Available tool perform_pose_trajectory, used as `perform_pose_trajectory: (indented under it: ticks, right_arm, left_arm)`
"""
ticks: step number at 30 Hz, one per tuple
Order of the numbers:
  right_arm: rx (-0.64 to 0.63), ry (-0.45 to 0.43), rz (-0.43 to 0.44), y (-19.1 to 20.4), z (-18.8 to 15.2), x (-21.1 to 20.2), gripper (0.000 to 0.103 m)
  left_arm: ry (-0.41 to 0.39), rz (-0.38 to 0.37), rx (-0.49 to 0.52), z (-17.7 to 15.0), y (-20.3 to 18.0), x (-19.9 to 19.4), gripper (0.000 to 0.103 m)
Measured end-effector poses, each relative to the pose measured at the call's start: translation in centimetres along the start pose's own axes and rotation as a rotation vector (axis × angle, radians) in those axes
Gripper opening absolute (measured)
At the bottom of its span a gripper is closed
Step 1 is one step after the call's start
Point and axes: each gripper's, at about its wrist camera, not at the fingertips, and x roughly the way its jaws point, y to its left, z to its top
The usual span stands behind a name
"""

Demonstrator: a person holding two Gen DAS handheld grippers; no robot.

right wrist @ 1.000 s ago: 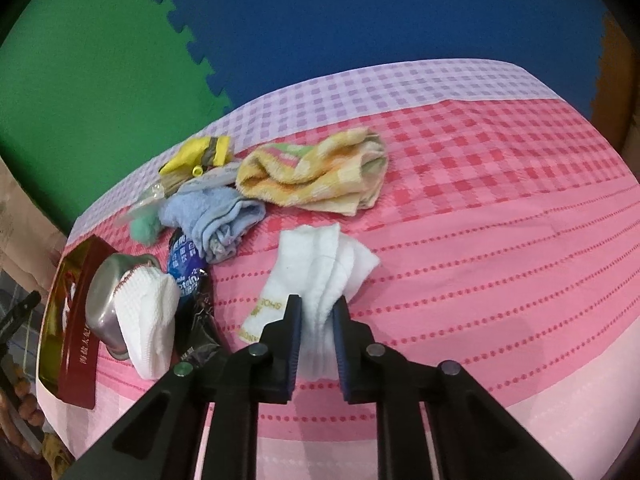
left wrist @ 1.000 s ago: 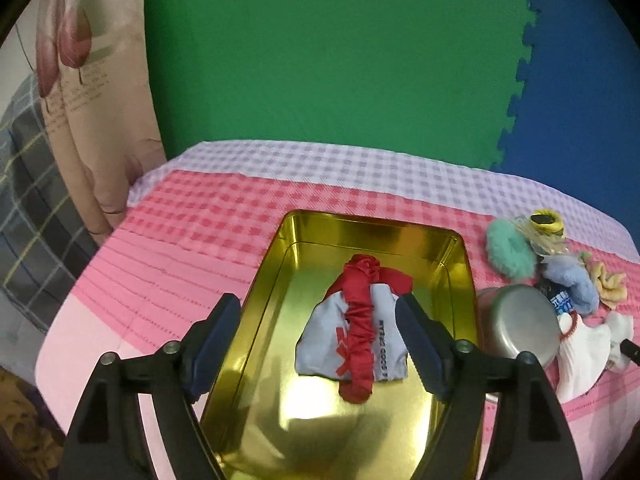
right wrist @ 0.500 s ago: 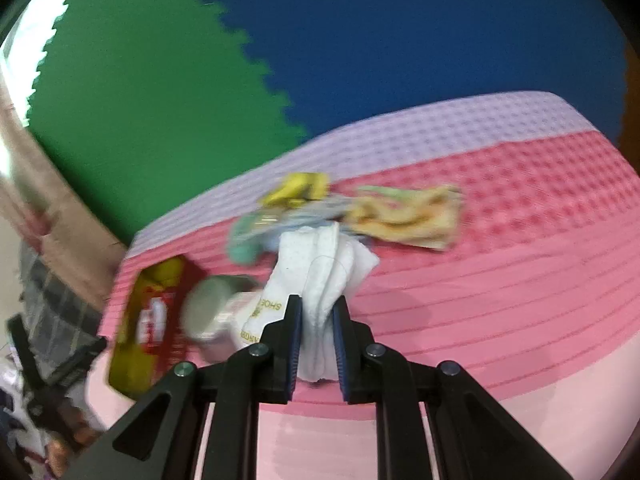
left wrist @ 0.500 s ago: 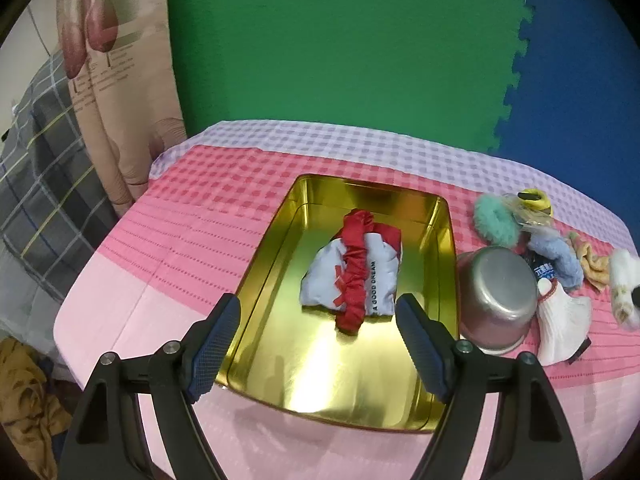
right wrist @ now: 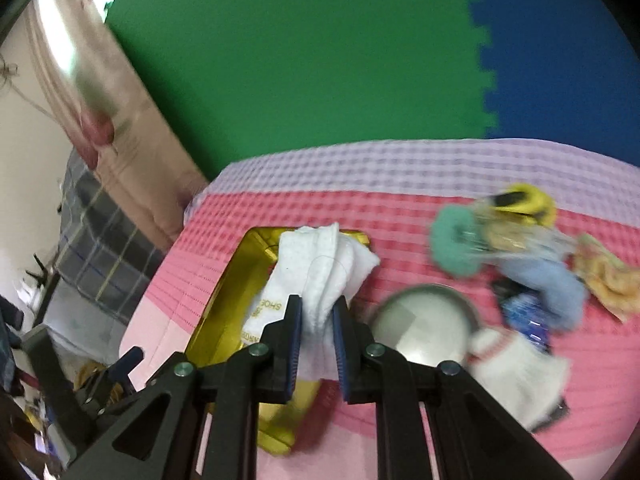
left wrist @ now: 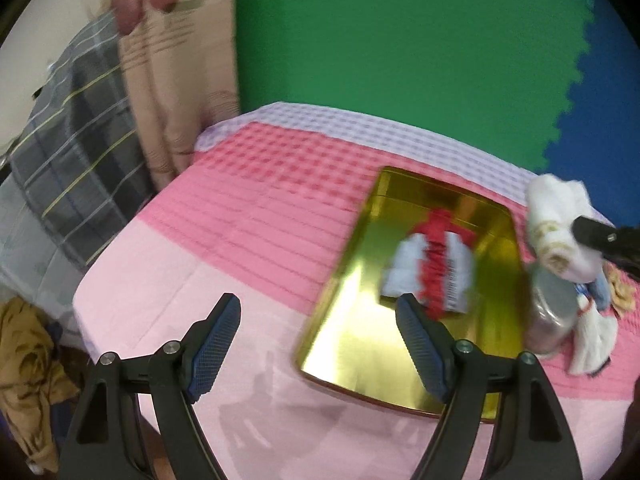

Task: Organize soft objects
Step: 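Carry the white towel into the tin tray and open the right tool, then grasp the white sock with the left tool and lift it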

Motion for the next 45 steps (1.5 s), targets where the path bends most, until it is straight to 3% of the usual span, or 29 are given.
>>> perform_pose_trajectory:
  ticks: [5,10,17,19,21,23,26,32,36,40,42,45]
  right_arm:
    - [-0.075,0.063,-0.052,2.8,0.8,5.5,0.015]
    - [-0.109,0.151,-0.128,3.4,0.8,10.6,0.015]
    - [-0.107,0.211,-0.095,4.1,-0.3,13.8,0.015]
    - [-0.103,0.19,-0.056,4.4,0.0,14.1,0.018]
    - [-0.134,0.16,-0.105,4.7,0.2,13.6,0.028]
    - [-0.163,0.128,-0.127,5.0,0.1,12.7,0.029]
    - [-0.14,0.046,-0.074,4.1,-0.2,9.9,0.038]
    - [-0.069,-0.142,-0.003,0.0,-2.4,2.4,0.039]
    - [-0.06,-0.205,-0.119,-5.1,-6.4,-3.0,0.039]
    - [-0.049,-0.219,-0.33,-11.9,-10.2,-7.3,0.039]
    - [-0.062,-0.207,-0.506,-15.7,-11.7,-8.9,0.039]
    - [-0.024,-0.199,-0.641,-20.8,-13.1,-10.9,0.039]
  left_arm:
    - [0.002,0.041,-0.062,0.1,2.6,0.7,0.076]
    - [0.015,0.041,-0.056,0.3,2.7,1.4,0.076]
    - [0.021,0.038,-0.022,0.1,1.8,1.9,0.076]
    - [0.025,0.039,-0.016,0.1,1.5,1.9,0.076]
    - [0.02,0.034,-0.017,0.0,1.3,1.6,0.076]
    - [0.007,0.04,-0.017,-0.1,1.0,1.3,0.076]
    - [-0.004,0.043,0.008,-0.3,0.2,0.9,0.08]
    - [-0.043,0.046,0.1,-0.6,-2.0,-0.3,0.081]
    - [-0.05,-0.043,0.182,-1.0,-4.8,-2.5,0.083]
    - [0.003,-0.222,0.269,-2.1,-9.0,-5.0,0.087]
    - [0.034,-0.301,0.297,-2.7,-11.4,-6.0,0.088]
    - [0.098,-0.422,0.304,-3.7,-15.2,-6.8,0.088]
